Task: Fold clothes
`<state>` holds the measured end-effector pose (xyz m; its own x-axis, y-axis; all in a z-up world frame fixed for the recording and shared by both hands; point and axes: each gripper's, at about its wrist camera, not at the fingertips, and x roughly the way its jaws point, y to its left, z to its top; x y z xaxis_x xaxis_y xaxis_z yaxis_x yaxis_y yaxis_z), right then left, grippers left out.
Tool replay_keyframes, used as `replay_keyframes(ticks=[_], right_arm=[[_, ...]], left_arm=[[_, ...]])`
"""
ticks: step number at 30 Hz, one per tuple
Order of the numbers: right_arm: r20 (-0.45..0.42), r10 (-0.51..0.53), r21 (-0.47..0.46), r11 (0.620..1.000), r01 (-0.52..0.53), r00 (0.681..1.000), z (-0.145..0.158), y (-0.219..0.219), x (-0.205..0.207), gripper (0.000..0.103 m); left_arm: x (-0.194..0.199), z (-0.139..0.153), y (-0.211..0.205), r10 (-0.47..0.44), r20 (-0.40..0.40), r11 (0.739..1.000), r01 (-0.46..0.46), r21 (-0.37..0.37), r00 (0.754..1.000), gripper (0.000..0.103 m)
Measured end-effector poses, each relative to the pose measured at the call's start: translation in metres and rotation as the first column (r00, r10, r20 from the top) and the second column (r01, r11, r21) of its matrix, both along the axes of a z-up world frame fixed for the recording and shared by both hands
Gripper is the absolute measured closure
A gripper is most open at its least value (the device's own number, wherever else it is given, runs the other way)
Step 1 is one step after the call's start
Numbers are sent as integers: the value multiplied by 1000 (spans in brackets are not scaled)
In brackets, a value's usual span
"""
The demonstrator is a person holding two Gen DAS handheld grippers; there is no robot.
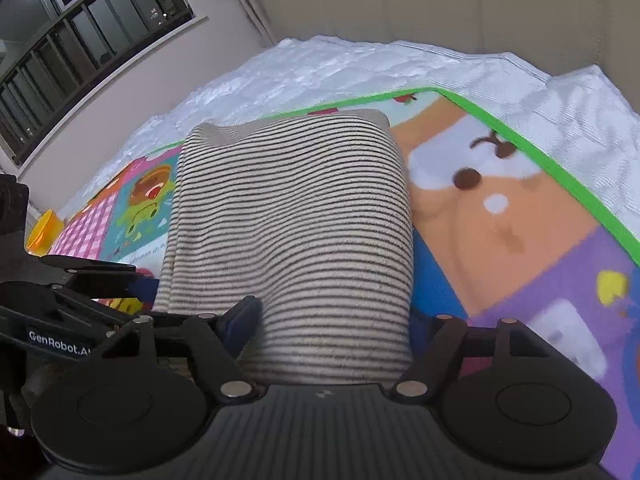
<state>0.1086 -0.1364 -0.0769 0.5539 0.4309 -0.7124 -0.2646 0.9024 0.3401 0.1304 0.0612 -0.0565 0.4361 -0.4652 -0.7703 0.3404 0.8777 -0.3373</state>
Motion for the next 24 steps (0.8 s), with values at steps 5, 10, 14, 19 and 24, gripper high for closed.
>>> replay_keyframes(ticks=[5, 10, 14, 19, 24], right_arm=[[63, -7, 32, 999, 5, 998, -4, 28, 39, 32], [126, -25, 47, 999, 20, 992, -10, 70, 84, 31], [160, 1, 36, 999, -7, 987, -10, 93, 104, 30], [174, 6, 44, 999, -14, 985, -13, 92, 107, 27], [208, -75, 31, 997, 70, 975, -8, 76, 95, 0]], left_arm=[[21, 3, 27, 102, 128, 993, -107, 38, 987, 37], [40, 0, 59, 249, 187, 965, -261, 39, 950, 37], [54, -3, 84, 325, 181, 943, -332, 8, 928, 32], [55, -6, 87, 346, 178, 937, -350, -11, 921, 31], [33, 5, 72, 409, 295, 898, -438, 36, 863, 4]])
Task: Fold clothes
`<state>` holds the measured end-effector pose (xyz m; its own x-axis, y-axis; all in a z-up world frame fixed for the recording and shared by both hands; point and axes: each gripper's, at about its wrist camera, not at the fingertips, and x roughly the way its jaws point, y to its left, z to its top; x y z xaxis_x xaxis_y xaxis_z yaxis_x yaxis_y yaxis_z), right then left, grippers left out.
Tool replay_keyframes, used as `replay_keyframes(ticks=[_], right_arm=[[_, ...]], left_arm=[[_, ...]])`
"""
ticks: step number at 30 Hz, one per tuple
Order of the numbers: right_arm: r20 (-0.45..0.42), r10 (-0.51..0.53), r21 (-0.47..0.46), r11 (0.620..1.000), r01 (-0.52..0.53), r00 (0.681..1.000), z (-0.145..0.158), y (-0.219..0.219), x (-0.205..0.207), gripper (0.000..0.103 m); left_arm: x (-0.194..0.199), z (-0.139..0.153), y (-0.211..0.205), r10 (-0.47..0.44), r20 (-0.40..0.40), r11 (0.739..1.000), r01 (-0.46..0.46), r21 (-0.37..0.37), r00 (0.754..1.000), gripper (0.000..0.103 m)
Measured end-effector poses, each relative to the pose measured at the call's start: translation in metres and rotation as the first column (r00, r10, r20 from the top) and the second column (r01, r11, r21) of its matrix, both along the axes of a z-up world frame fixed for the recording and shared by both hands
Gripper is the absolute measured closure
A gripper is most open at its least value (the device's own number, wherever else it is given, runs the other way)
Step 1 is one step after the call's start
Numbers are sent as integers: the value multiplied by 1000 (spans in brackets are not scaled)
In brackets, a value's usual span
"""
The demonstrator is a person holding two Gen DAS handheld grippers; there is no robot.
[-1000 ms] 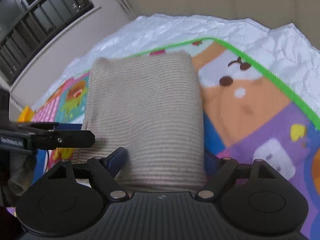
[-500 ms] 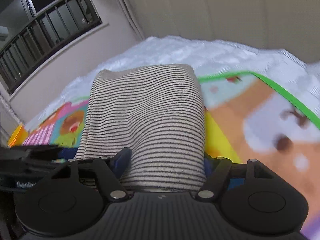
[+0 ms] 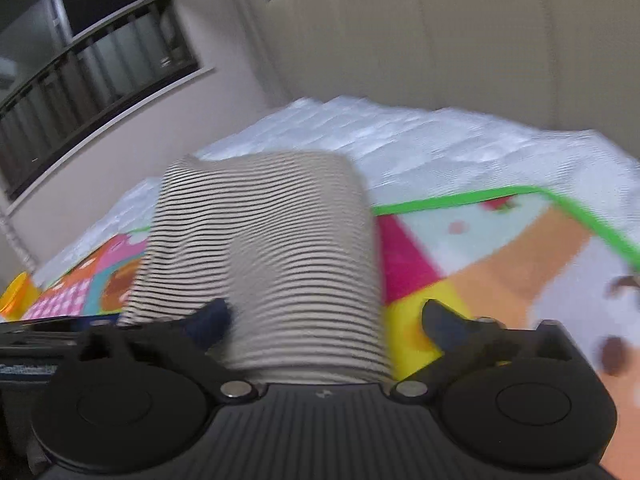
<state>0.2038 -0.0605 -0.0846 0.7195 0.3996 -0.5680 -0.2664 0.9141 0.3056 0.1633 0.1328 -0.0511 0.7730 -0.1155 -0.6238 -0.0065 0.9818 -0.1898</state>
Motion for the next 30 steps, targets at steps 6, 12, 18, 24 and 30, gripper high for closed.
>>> replay_keyframes(ticks=[6, 12, 18, 24, 30], right_arm=[[46, 51, -152, 988, -43, 998, 7, -20, -42, 0], [44, 69, -307, 950, -53, 997, -24, -11, -55, 0], [73, 63, -313, 949, -37, 995, -25, -14, -59, 0], [75, 63, -322, 946, -36, 995, -25, -12, -60, 0], [75, 64, -322, 946, -37, 995, -25, -11, -60, 0]], left_arm=[[-45, -6, -38, 233, -12, 967, -230, 111, 972, 0], [-46, -42, -65, 179, -6, 957, -173, 234, 984, 0], [-52, -46, -68, 187, 36, 946, -189, 264, 982, 0], [-54, -44, -65, 186, 33, 950, -189, 247, 982, 0], [-52, -46, -64, 185, 33, 950, -187, 251, 982, 0]])
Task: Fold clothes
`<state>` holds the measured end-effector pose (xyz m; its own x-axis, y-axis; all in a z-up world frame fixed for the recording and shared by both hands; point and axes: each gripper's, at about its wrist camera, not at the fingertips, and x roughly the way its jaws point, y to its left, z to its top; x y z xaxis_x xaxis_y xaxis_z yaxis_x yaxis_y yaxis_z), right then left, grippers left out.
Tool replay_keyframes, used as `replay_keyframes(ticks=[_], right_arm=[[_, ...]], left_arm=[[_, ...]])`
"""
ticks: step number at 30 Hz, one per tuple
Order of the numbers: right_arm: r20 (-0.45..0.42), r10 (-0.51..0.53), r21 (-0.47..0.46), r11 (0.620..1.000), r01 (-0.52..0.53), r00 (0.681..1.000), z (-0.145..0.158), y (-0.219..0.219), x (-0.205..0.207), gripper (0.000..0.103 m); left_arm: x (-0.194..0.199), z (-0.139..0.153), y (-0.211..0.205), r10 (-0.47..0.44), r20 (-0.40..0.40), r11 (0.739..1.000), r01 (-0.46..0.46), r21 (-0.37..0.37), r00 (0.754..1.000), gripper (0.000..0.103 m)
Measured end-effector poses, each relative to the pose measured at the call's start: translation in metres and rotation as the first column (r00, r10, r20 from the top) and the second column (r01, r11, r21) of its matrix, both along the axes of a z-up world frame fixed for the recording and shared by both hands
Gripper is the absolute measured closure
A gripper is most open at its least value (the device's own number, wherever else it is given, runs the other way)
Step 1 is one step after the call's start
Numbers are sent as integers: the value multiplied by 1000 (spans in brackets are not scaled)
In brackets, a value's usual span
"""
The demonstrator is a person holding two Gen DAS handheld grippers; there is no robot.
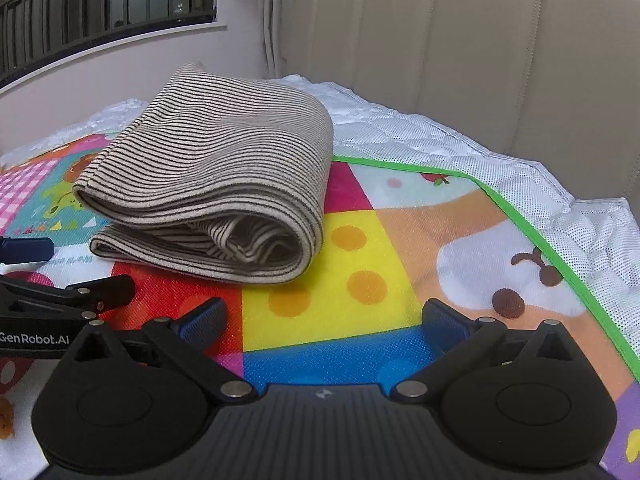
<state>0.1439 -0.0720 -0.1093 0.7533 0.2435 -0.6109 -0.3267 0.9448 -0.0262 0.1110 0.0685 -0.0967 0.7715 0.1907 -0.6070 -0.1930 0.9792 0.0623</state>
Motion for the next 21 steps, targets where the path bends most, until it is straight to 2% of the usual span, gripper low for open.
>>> replay_keyframes(ticks=[21], right_arm=[[0, -1, 2, 1000, 1, 1000, 0, 2, 1, 0]], left_arm=[[-1, 0, -1, 1, -1, 1000, -1, -2, 1000, 0]])
